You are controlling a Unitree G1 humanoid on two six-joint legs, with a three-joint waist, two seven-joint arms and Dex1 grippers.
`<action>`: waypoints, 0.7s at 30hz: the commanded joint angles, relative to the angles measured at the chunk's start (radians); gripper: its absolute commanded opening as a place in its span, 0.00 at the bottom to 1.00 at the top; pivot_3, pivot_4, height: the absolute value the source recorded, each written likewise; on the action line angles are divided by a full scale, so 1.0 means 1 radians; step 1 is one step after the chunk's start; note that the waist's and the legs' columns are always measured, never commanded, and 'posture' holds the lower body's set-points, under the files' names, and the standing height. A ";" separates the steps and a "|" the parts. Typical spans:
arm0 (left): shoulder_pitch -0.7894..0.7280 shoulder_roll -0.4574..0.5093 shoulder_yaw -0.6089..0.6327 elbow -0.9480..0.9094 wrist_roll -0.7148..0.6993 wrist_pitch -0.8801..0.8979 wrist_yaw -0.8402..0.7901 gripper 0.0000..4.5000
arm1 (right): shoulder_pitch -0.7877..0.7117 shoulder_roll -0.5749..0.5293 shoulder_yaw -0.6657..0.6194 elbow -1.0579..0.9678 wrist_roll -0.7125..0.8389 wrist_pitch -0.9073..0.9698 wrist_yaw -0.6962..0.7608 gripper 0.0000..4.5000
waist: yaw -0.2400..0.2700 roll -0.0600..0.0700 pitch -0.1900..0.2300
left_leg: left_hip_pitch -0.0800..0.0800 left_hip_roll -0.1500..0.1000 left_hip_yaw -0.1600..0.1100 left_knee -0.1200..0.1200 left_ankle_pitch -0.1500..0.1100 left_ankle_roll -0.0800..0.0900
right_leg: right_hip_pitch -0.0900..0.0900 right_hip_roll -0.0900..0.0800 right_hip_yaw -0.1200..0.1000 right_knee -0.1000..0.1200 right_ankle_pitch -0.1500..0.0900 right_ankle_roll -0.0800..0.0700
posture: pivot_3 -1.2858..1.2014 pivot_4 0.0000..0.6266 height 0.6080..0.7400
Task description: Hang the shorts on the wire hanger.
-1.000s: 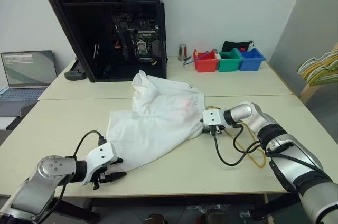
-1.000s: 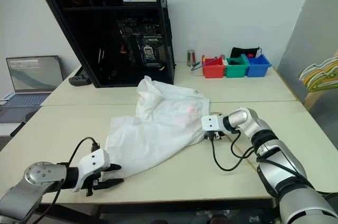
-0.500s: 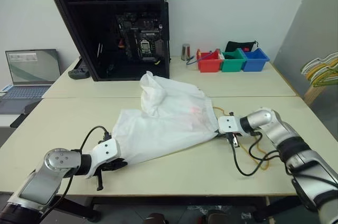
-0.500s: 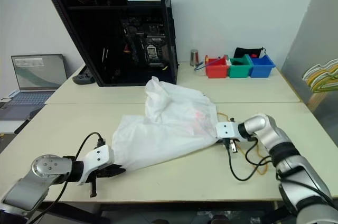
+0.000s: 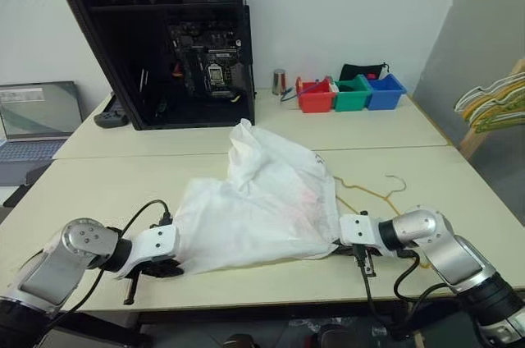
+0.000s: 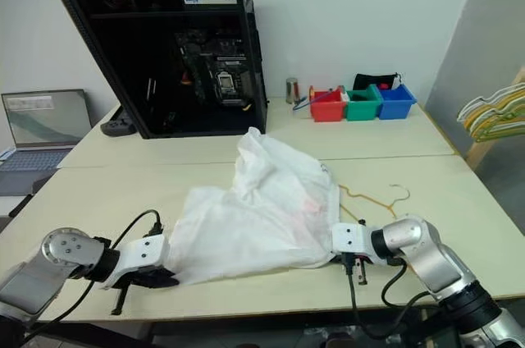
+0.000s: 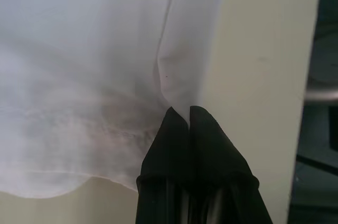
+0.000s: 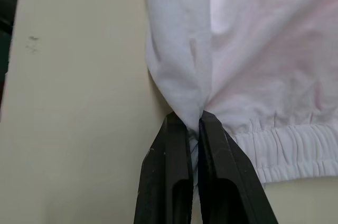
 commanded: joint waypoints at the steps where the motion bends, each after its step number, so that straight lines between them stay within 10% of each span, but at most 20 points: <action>1: 0.009 0.035 0.021 0.029 0.007 -0.045 -0.025 0.01 | -0.034 0.007 0.000 0.005 -0.004 0.010 -0.020 0.00 | -0.002 0.000 0.000 | 0.000 0.000 0.000 0.000 0.000 0.000 | 0.000 0.000 0.000 0.000 0.000 0.000 | 0.48 0.00 1.00; 21: -0.002 -0.012 0.019 0.040 0.019 -0.042 0.035 0.01 | -0.085 0.021 0.057 0.066 -0.010 -0.048 -0.011 0.00 | 0.003 0.001 0.000 | 0.000 0.001 0.000 0.000 0.000 0.000 | 0.000 0.001 -0.001 0.000 0.001 0.001 | 0.50 0.00 1.00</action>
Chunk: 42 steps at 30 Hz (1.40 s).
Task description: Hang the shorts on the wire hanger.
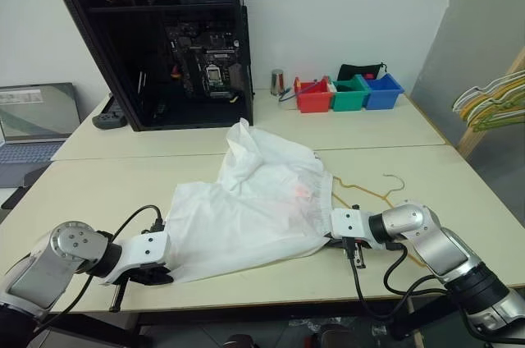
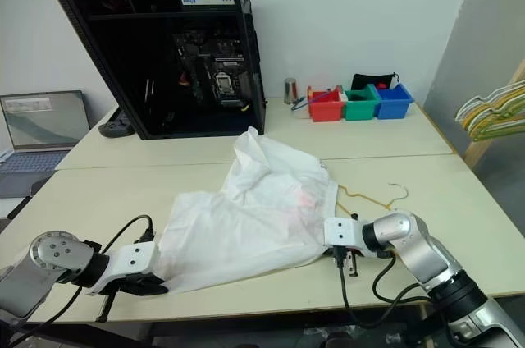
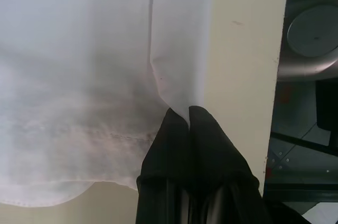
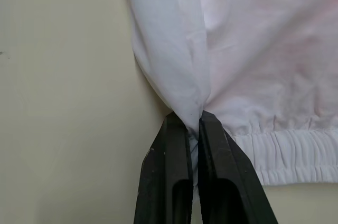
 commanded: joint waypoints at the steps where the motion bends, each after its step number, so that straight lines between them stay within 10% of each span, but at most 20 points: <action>1: -0.013 -0.015 0.006 0.002 0.012 0.016 0.025 0.01 | -0.036 0.005 0.011 0.015 -0.010 -0.013 0.004 0.00 | 0.001 0.000 0.000 | 0.000 0.000 0.000 0.000 0.000 0.000 | 0.000 0.000 0.000 0.000 0.000 0.000 | 0.50 0.00 1.00; 6: -0.136 -0.066 -0.021 0.065 0.013 0.051 0.008 0.01 | -0.225 0.072 0.001 0.223 -0.020 -0.060 -0.016 0.00 | 0.000 0.002 0.001 | 0.000 0.000 0.001 0.000 0.000 0.000 | 0.000 0.000 0.000 0.000 0.000 0.000 | 0.50 0.00 1.00; 9: -0.456 -0.170 -0.018 0.328 0.075 0.028 0.125 0.01 | -0.537 0.173 -0.047 0.591 -0.061 -0.163 -0.177 0.00 | -0.002 0.002 0.006 | 0.000 -0.007 0.001 0.002 0.001 0.001 | -0.001 0.001 -0.001 0.002 0.002 0.002 | 0.50 0.00 1.00; 18: -1.376 -0.208 0.099 1.014 0.266 -0.338 1.024 0.01 | -1.200 0.265 -0.092 1.233 -0.255 -0.572 -1.059 0.00 | -0.023 -0.017 0.002 | -0.037 -0.008 -0.014 0.001 0.009 -0.027 | -0.046 0.000 0.003 0.003 0.015 -0.012 | 0.51 0.00 1.00; 22: -1.241 -0.186 0.103 0.938 0.155 -0.353 0.660 0.01 | -1.128 0.311 -0.084 1.238 -0.230 -0.673 -0.949 0.00 | -0.062 -0.010 -0.022 | -0.047 -0.010 -0.006 0.001 0.006 -0.021 | -0.061 -0.006 0.018 0.001 0.012 -0.006 | 0.51 0.00 1.00; 29: -0.724 0.021 0.091 0.467 -0.010 -0.078 0.093 0.01 | -0.801 0.388 -0.059 1.049 -0.134 -0.699 -0.531 0.00 | -0.116 -0.012 -0.018 | -0.019 -0.009 0.008 0.002 -0.008 0.002 | -0.037 0.001 0.030 0.010 0.006 0.002 | 0.52 0.00 1.00; 42: -0.148 0.213 0.183 0.008 -0.098 0.106 -0.112 0.01 | -0.330 0.239 0.054 0.415 -0.117 -0.364 -0.081 0.00 | -0.050 -0.011 -0.018 | -0.008 0.003 -0.006 0.005 -0.008 0.003 | -0.028 0.015 0.025 0.017 0.004 0.000 | 0.52 0.00 1.00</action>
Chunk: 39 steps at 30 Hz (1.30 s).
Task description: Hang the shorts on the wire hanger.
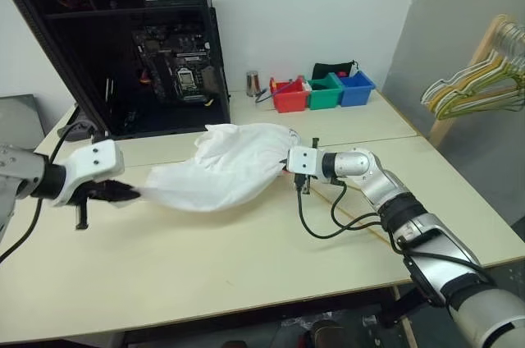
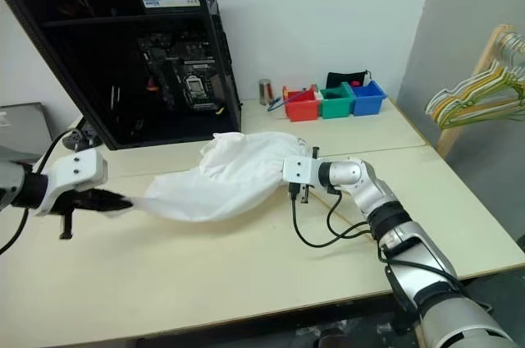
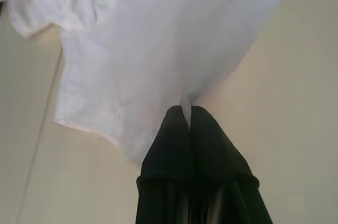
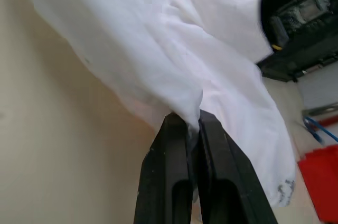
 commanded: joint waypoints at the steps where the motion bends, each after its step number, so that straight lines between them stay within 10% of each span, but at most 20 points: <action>1: 0.173 0.044 0.038 -0.163 0.005 -0.032 -0.034 0.01 | 0.163 -0.115 0.064 -0.310 0.020 0.130 0.199 0.00 | 0.017 0.001 0.000 | -0.001 0.001 0.000 0.000 0.000 0.000 | -0.001 0.000 0.000 -0.001 0.000 -0.001 | 0.52 0.00 1.00; 15: 0.575 0.008 0.082 -0.456 -0.001 -0.029 -0.015 0.01 | 0.364 -0.218 0.046 -0.623 0.061 0.394 0.271 0.00 | 0.052 0.002 0.003 | 0.017 0.010 0.020 -0.002 -0.004 -0.001 | 0.014 0.009 0.001 -0.002 -0.001 -0.010 | 0.52 0.00 1.00; 20: 0.346 -0.017 0.050 -0.380 -0.094 0.097 -0.036 0.01 | 0.260 -0.219 0.038 -0.545 0.091 0.395 0.324 0.00 | 0.071 0.000 0.005 | 0.019 0.009 0.020 -0.001 -0.005 -0.002 | 0.016 0.012 0.000 -0.003 -0.001 -0.010 | 0.52 0.00 1.00; 22: 0.027 -0.083 0.009 -0.147 -0.059 0.114 0.011 0.01 | 0.088 -0.198 0.009 -0.402 0.127 0.355 0.376 0.00 | 0.072 0.002 0.008 | 0.021 0.008 0.021 -0.001 -0.005 -0.002 | 0.017 0.014 0.001 -0.003 -0.003 -0.012 | 0.52 0.00 1.00; 26: -0.792 -0.242 -0.019 0.611 0.254 -0.118 0.803 0.01 | -0.468 -0.034 -0.118 0.219 -0.013 0.135 -0.424 0.00 | 0.062 -0.006 0.025 | 0.024 0.012 0.019 -0.001 -0.002 -0.002 | 0.020 0.019 -0.001 -0.002 0.007 -0.011 | 0.52 0.00 1.00; 30: -1.156 -0.189 0.000 0.905 0.370 -0.305 1.339 0.01 | -0.707 -0.038 -0.160 0.450 -0.089 -0.046 -0.911 0.00 | 0.039 -0.016 0.018 | -0.008 0.022 0.016 -0.005 0.008 -0.046 | -0.025 0.019 -0.002 -0.001 0.021 -0.033 | 0.52 0.00 1.00; 34: -1.048 -0.155 -0.013 0.808 0.432 -0.574 1.459 0.01 | -0.645 0.001 -0.139 0.433 -0.079 -0.232 -0.908 0.00 | 0.014 -0.009 -0.020 | -0.008 0.025 0.024 -0.006 -0.007 -0.033 | -0.034 0.012 0.006 0.000 0.010 -0.017 | 0.53 0.00 1.00; 39: -0.694 -0.233 -0.002 0.567 0.139 -0.451 0.859 0.01 | -0.467 0.054 -0.113 0.370 -0.014 -0.267 -0.665 0.00 | 0.012 -0.004 -0.024 | -0.012 0.011 0.033 -0.003 -0.018 -0.021 | -0.030 0.002 0.007 -0.003 0.004 -0.014 | 0.54 0.00 1.00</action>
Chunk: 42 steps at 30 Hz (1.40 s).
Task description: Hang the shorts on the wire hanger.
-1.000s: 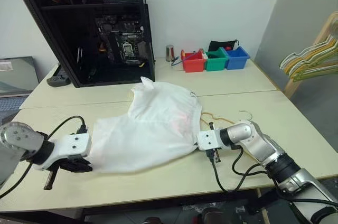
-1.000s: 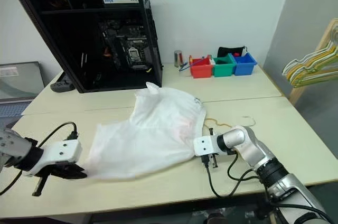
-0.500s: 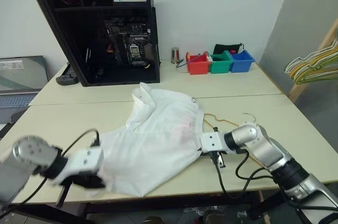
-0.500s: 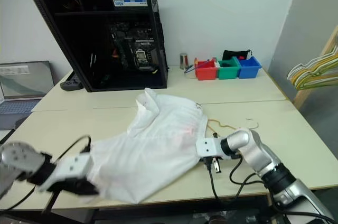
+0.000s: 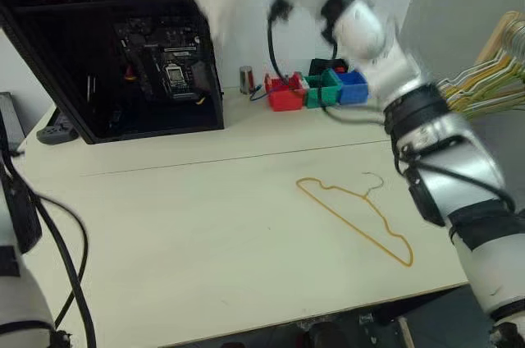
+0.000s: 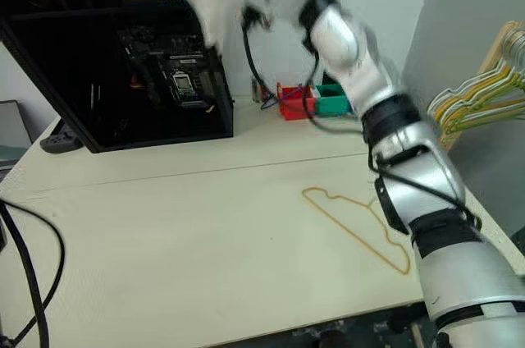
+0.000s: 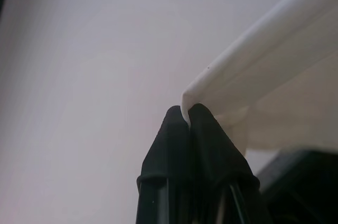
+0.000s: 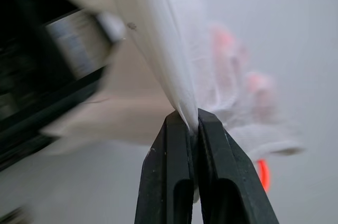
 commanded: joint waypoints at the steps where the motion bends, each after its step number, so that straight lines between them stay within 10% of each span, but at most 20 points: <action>1: 0.286 0.056 0.039 -0.281 -0.276 0.248 -0.510 0.01 | 0.106 -0.006 -0.013 -0.050 0.083 0.028 0.243 0.00 | -0.002 0.000 0.002 | -0.001 -0.003 0.001 0.002 0.000 0.000 | 0.000 -0.002 0.000 0.000 0.000 0.000 | 0.54 0.00 1.00; 7: 0.915 0.356 0.126 -0.766 -0.446 0.563 -0.982 0.01 | 0.467 -0.070 0.112 -0.426 0.167 0.307 0.772 0.00 | -0.036 -0.003 0.009 | 0.004 -0.003 -0.011 0.018 -0.007 0.013 | 0.012 0.004 -0.003 0.004 0.001 0.002 | 0.54 0.00 1.00; 13: 1.323 0.381 0.280 -1.019 -0.401 0.602 -1.123 0.01 | 0.700 -0.253 0.198 -0.849 0.213 0.550 1.106 0.00 | 0.014 0.019 0.032 | 0.029 -0.001 -0.010 0.016 -0.008 0.016 | 0.036 0.012 -0.005 0.003 -0.003 0.004 | 0.54 0.00 1.00; 24: 1.451 0.332 0.312 -1.220 -0.372 0.655 -1.169 0.01 | 0.744 -0.275 0.184 -0.939 0.185 0.658 1.078 0.00 | 0.068 0.014 0.031 | 0.043 0.016 -0.007 0.015 -0.008 0.016 | 0.049 0.029 -0.008 0.003 -0.008 -0.009 | 0.53 0.00 1.00; 28: 1.219 0.272 0.245 -1.155 -0.508 0.806 -1.138 0.01 | 0.646 -0.263 0.157 -0.872 0.224 0.645 1.111 0.00 | 0.072 0.012 0.032 | 0.039 0.016 -0.004 0.017 -0.008 0.016 | 0.046 0.028 -0.006 0.003 -0.006 -0.005 | 0.53 0.00 1.00; 34: 0.256 -0.076 0.011 -0.275 -0.081 0.661 -0.458 0.01 | 0.100 0.025 0.010 -0.110 0.098 0.428 0.364 0.00 | 0.068 0.007 0.048 | 0.043 0.016 -0.011 0.014 -0.001 0.016 | 0.047 0.034 -0.009 0.003 0.006 -0.016 | 0.53 0.00 1.00; 42: -0.236 -0.067 0.026 0.167 0.073 0.283 0.124 0.01 | -0.203 0.080 -0.030 0.255 -0.003 0.242 -0.163 0.00 | 0.040 -0.013 0.030 | 0.011 0.016 -0.014 0.009 0.001 -0.020 | 0.003 0.029 -0.001 0.004 0.012 -0.025 | 0.53 0.00 1.00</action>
